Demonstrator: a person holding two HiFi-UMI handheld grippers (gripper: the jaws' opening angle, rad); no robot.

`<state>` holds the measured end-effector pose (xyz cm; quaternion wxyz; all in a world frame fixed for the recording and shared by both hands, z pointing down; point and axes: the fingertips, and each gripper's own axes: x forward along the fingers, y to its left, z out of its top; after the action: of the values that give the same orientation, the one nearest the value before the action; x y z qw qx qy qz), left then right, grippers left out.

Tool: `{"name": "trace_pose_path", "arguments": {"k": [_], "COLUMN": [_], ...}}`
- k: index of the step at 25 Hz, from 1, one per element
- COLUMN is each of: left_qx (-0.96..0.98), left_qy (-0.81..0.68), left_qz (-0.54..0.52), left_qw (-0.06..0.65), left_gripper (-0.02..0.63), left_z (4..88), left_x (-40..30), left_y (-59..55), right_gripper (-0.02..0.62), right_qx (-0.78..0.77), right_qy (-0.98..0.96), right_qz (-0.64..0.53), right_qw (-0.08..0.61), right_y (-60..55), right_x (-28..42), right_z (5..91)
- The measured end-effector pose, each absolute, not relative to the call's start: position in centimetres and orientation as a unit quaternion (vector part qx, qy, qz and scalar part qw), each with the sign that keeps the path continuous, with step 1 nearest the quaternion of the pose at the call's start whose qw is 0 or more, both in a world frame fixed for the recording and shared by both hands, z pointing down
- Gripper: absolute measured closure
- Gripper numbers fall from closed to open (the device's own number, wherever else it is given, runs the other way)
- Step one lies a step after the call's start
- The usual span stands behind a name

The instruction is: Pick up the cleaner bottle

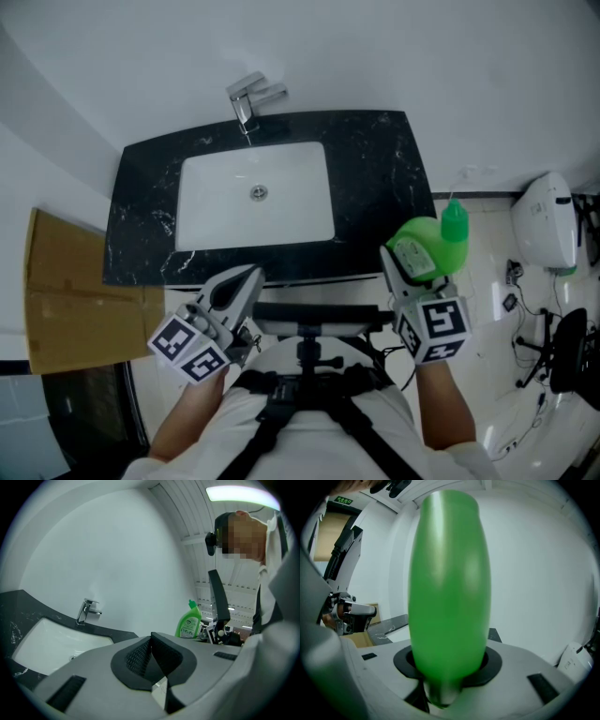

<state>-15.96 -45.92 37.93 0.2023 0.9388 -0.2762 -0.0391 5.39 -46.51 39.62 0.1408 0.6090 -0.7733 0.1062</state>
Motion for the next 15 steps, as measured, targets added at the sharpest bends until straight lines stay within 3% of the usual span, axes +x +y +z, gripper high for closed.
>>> {"name": "trace_pose_path", "arguments": {"k": [15], "left_qx": [0.939], "left_qy": [-0.276], "left_qz": [-0.039], "left_qw": [0.200], "left_gripper": [0.611], "left_z": [37.83], "left_x": [-16.00], "left_y": [-45.98], "right_gripper": [0.420], "right_qx": [0.607], "right_qy": [-0.774], "right_qz": [0.099], "right_qw": [0.148], "right_y": [-46.72], "right_x": [5.16], "right_z": [39.50]}}
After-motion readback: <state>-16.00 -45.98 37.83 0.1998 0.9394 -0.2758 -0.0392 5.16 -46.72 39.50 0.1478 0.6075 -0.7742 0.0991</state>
